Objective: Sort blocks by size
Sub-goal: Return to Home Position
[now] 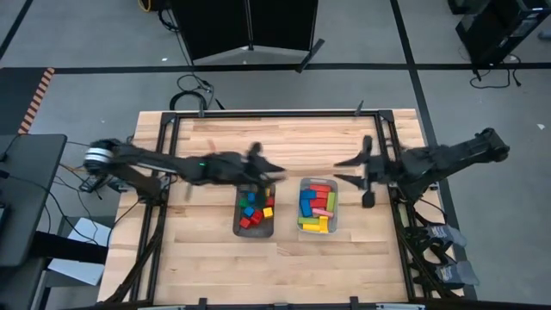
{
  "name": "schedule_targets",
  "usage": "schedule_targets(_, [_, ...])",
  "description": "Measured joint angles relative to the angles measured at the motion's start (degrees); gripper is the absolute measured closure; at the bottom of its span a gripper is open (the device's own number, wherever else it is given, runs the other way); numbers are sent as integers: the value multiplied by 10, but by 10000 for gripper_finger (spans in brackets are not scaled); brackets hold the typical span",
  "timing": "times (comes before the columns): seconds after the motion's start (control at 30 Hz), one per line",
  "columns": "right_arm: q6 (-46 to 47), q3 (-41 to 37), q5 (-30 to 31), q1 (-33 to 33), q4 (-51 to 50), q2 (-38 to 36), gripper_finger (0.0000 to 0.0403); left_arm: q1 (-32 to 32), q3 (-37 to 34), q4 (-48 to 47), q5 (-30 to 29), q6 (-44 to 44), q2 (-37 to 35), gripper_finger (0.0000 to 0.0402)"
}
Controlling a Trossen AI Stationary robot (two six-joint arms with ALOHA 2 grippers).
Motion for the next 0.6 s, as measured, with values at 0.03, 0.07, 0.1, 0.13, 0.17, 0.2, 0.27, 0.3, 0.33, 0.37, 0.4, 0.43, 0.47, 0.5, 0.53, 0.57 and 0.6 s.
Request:
schedule_targets(0.03, [-9, -28, 0, 0, 28, -2, 275, 4, -38, 20, -2, 3, -34, 290])
schedule_targets(0.07, [-16, -57, -1, 0, 55, -5, 298, 8, -74, 37, -4, 6, -69, 324])
schedule_targets(0.1, [-23, -84, -1, 0, 81, -10, 321, 11, -111, 49, -5, 11, -109, 356])
schedule_targets(0.13, [-30, -108, -1, 0, 108, -18, 346, 13, -145, 54, -4, 15, -148, 378])
schedule_targets(0.17, [-37, -130, -1, 0, 132, -28, 368, 16, -175, 52, -2, 17, -188, 388])
schedule_targets(0.2, [-44, -152, -3, 1, 152, -40, 385, 19, -205, 48, 1, 27, -228, 389])
schedule_targets(0.27, [-56, -193, -16, 1, 175, -73, 391, 21, -261, 34, 0, 51, -309, 390])
schedule_targets(0.3, [-60, -214, -18, 0, 179, -94, 388, 21, -288, 28, -1, 57, -350, 391])
schedule_targets(0.33, [-63, -235, -19, -2, 184, -118, 387, 21, -313, 24, -1, 58, -391, 394])
schedule_targets(0.37, [-66, -259, -20, -6, 184, -145, 388, 21, -339, 19, 0, 59, -431, 396])
schedule_targets(0.4, [-67, -284, -26, -10, 184, -173, 391, 20, -365, 11, 1, 58, -471, 397])
schedule_targets(0.43, [-67, -308, -37, -14, 181, -203, 394, 22, -392, 6, 1, 56, -508, 397])
schedule_targets(0.47, [-64, -331, -51, -17, 180, -234, 395, 22, -417, 5, 1, 51, -540, 397])
schedule_targets(0.5, [-61, -349, -67, -19, 174, -264, 396, 22, -439, 5, 0, 46, -571, 398])
schedule_targets(0.53, [-57, -364, -81, -21, 169, -293, 396, 22, -460, 5, 1, 45, -598, 398])
schedule_targets(0.57, [-54, -377, -95, -22, 156, -320, 395, 22, -480, 3, 6, 44, -624, 399])
schedule_targets(0.6, [-53, -388, -102, -24, 140, -346, 395, 22, -498, 2, 10, 43, -647, 399])
